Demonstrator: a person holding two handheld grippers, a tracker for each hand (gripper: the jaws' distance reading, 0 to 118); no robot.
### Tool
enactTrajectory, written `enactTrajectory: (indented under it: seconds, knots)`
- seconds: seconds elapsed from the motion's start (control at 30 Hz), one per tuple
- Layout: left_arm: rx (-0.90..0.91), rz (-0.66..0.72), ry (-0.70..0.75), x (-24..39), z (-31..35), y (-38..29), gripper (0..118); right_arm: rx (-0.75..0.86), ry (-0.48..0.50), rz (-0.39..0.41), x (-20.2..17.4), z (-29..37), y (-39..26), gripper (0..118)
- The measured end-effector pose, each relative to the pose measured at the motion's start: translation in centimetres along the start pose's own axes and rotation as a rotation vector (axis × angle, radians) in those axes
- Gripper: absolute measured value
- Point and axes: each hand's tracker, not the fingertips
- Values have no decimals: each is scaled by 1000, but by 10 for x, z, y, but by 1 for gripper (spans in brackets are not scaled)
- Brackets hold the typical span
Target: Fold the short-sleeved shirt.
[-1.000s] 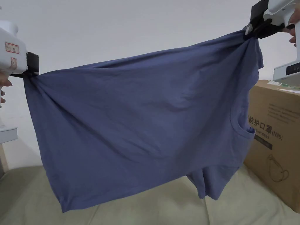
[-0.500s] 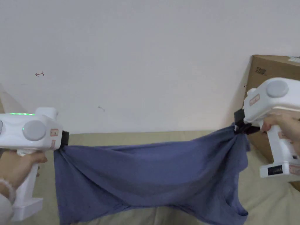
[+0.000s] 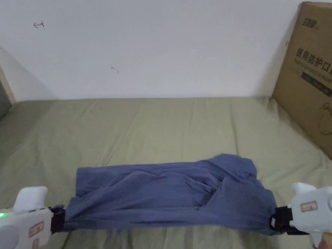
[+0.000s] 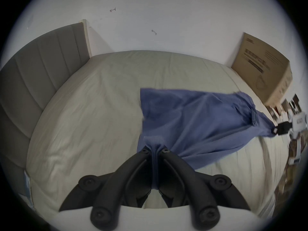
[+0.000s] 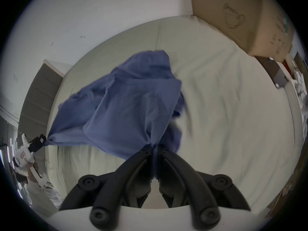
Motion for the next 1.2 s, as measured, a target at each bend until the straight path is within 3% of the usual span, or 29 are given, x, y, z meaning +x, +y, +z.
enactTrajectory:
  seconds: [0.13,0.23,0.33,0.4,0.6,0.63,0.7,0.73,0.77,0.87,0.97,1.0,1.03,1.07,1.1,1.13,1.2]
  knots:
    - [-81,-123,-8,2,53,-69,5,-1,11,66,14,49,-92,5]
    - [-135,-100,-24,1,84,-118,5,-75,-21,99,22,67,-159,5]
    - [-157,-72,-17,-7,111,-159,5,-96,-12,86,28,87,-210,5]
    - [-162,-66,-23,-13,128,-181,5,-99,8,21,36,99,-232,5]
    - [-185,16,-57,-22,140,-210,8,-73,26,-24,41,109,-249,8]
    - [-183,21,-55,-22,140,-211,17,-61,28,-20,39,111,-248,18]
    - [-151,55,-37,-21,143,-208,74,-41,16,-1,31,116,-245,75]
    - [-158,67,-22,-23,145,-204,97,-26,-24,27,30,118,-242,88]
    - [-156,80,-27,-26,149,-201,97,-10,-42,50,27,122,-241,88]
    - [-75,103,-41,-25,170,-191,112,69,-53,80,19,141,-237,90]
    - [-45,135,-29,-20,192,-189,109,132,-24,46,10,157,-239,89]
    - [-26,156,-46,-21,199,-193,102,141,-5,40,8,160,-242,87]
    - [-24,160,-54,-21,204,-196,81,155,14,45,4,162,-246,76]
    - [-25,162,-55,-23,203,-203,32,165,6,58,-2,164,-252,29]
    - [-33,159,-23,-21,203,-211,0,193,-57,48,-8,161,-260,1]
    - [-32,147,27,-21,205,-217,0,199,-70,32,-10,157,-266,1]
    - [-78,156,-9,-23,205,-232,0,142,9,23,-11,148,-278,0]
